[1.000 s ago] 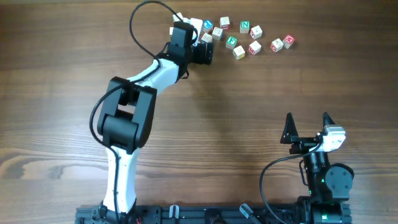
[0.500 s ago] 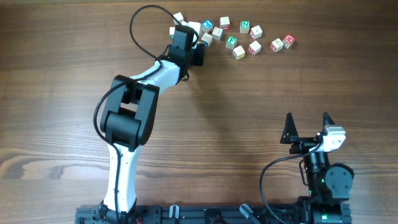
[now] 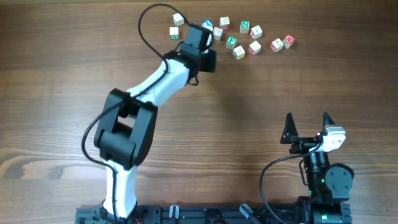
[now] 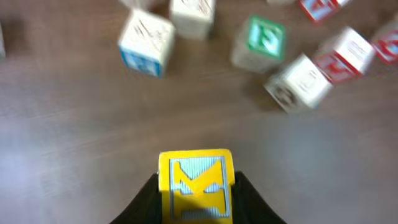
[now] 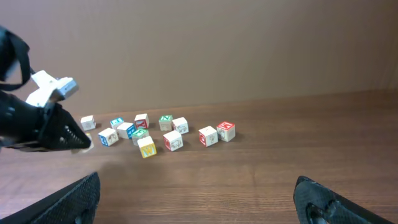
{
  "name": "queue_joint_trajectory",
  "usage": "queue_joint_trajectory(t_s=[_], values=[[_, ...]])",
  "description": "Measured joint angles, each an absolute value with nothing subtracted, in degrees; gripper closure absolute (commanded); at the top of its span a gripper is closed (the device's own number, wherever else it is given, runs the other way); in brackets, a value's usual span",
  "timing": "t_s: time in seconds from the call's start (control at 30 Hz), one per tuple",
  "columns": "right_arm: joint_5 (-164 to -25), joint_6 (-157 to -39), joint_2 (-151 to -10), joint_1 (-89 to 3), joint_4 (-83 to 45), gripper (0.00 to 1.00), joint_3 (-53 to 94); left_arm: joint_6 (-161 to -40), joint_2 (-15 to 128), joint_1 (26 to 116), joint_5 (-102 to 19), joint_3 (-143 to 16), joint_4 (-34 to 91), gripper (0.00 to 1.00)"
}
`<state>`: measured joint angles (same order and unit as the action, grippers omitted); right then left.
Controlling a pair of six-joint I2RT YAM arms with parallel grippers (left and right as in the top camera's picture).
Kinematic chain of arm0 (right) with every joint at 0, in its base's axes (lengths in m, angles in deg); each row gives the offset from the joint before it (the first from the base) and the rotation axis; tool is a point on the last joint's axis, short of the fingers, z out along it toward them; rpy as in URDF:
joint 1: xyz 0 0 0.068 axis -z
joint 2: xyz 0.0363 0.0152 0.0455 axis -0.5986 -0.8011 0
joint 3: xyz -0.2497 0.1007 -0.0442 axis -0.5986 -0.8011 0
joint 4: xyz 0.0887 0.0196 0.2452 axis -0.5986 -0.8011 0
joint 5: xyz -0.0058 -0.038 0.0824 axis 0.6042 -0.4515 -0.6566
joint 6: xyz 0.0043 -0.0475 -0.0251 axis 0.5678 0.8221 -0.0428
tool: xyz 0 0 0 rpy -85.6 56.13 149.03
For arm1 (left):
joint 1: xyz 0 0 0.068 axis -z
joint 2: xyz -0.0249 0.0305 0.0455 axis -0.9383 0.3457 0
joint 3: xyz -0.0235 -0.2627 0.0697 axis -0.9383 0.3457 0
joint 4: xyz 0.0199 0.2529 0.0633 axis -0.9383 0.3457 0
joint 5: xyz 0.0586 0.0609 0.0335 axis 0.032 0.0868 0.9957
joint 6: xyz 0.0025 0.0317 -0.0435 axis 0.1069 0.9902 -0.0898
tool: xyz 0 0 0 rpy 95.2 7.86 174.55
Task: Form a horizontal line
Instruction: 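Carry the yellow K block right and set it down mid-table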
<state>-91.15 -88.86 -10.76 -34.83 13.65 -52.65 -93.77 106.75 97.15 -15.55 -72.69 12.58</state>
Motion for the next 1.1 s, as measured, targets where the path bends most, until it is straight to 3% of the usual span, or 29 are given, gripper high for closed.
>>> queue_joint_trajectory(t_s=[0.2,0.47,0.73,0.77,0.83,1.03,1.1], values=[[-91.2,-88.9,-10.7,-34.9,13.7,0.00,-52.6,-108.8,104.9,107.0,-15.6,-72.8,27.3,0.78],[-91.2,-88.9,-10.8,-34.9,13.7,0.00,-52.6,-127.2,104.9,114.2,-15.5,-72.5,30.8,0.78],[-91.2,-88.9,-10.8,-34.9,13.7,0.00,-52.6,-130.0,105.1,118.9,-13.8,-72.4,26.2,0.72],[-91.2,-88.9,-10.7,-34.8,13.7,0.00,-52.6,-130.0,105.6,119.0,-13.8,-72.4,25.2,0.64],[-91.2,-88.9,-10.8,-34.9,13.7,0.00,-52.6,-130.0,106.6,119.0,-13.6,-72.4,25.1,0.60],[-91.2,-88.9,-10.8,-34.9,13.7,0.00,-52.6,-130.3,107.6,119.0,-13.4,-72.4,25.1,0.60],[-91.2,-88.9,-10.8,-34.9,13.7,0.00,-52.6,-130.3,107.6,119.0,-13.4,-72.4,25.1,0.71]])
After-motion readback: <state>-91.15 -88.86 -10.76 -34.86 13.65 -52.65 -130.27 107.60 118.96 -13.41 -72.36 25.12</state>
